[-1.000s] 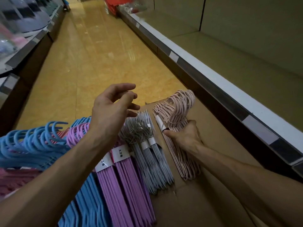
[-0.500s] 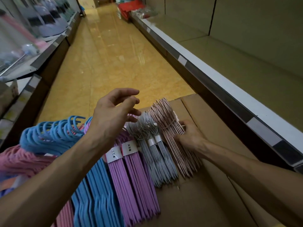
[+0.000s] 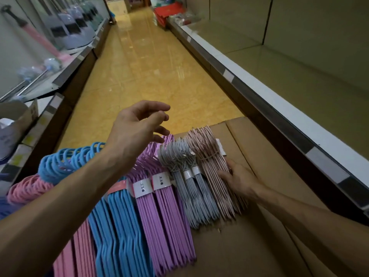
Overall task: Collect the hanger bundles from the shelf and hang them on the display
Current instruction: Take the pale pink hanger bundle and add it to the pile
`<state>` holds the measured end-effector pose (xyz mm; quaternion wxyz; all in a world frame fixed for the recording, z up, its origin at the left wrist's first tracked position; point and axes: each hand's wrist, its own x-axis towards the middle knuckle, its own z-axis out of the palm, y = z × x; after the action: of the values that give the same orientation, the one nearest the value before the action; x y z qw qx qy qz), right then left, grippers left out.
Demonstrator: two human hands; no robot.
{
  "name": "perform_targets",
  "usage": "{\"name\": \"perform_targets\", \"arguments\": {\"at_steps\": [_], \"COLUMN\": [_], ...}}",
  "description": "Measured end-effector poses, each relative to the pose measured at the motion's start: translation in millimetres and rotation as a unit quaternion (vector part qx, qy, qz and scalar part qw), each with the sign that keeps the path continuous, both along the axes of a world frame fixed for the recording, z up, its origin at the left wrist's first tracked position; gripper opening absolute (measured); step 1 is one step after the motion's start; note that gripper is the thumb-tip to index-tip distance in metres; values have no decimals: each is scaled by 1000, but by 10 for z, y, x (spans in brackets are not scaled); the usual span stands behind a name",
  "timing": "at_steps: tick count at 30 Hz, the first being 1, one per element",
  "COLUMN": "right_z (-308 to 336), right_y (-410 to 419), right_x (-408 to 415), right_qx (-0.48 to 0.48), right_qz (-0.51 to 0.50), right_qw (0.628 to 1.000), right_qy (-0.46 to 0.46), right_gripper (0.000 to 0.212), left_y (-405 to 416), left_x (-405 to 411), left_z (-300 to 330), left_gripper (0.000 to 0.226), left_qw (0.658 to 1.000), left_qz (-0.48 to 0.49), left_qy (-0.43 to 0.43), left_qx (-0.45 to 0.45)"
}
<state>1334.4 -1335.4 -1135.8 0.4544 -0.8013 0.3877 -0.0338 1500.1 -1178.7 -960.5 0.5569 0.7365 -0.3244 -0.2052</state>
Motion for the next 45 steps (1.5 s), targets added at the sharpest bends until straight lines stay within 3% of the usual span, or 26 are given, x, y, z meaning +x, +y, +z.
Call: {"name": "perform_targets", "arguments": {"at_steps": [5, 9, 14, 20, 30, 45], "right_z": [143, 297, 506, 731, 864, 841], "right_y": [4, 137, 481, 996, 1452, 1060], "right_x": [-96, -179, -36, 301, 597, 243], "right_qx": [-81, -144, -112, -99, -106, -119], "right_qz": [-28, -38, 32, 153, 212, 172], "right_qw": [996, 989, 990, 975, 955, 969], "right_qy": [15, -20, -79, -125, -176, -130], "right_gripper": [58, 22, 9, 8, 12, 11], "left_y": [33, 183, 527, 1106, 1810, 1101], "left_x": [21, 83, 218, 400, 625, 436], "left_z": [-47, -42, -4, 43, 91, 28], "left_gripper": [17, 18, 18, 16, 14, 16], "left_qw": [998, 997, 994, 989, 986, 988], "left_qz": [-5, 8, 30, 72, 110, 51], "left_qy": [-50, -71, -95, -112, -103, -130], "left_qx": [35, 39, 53, 57, 69, 65]}}
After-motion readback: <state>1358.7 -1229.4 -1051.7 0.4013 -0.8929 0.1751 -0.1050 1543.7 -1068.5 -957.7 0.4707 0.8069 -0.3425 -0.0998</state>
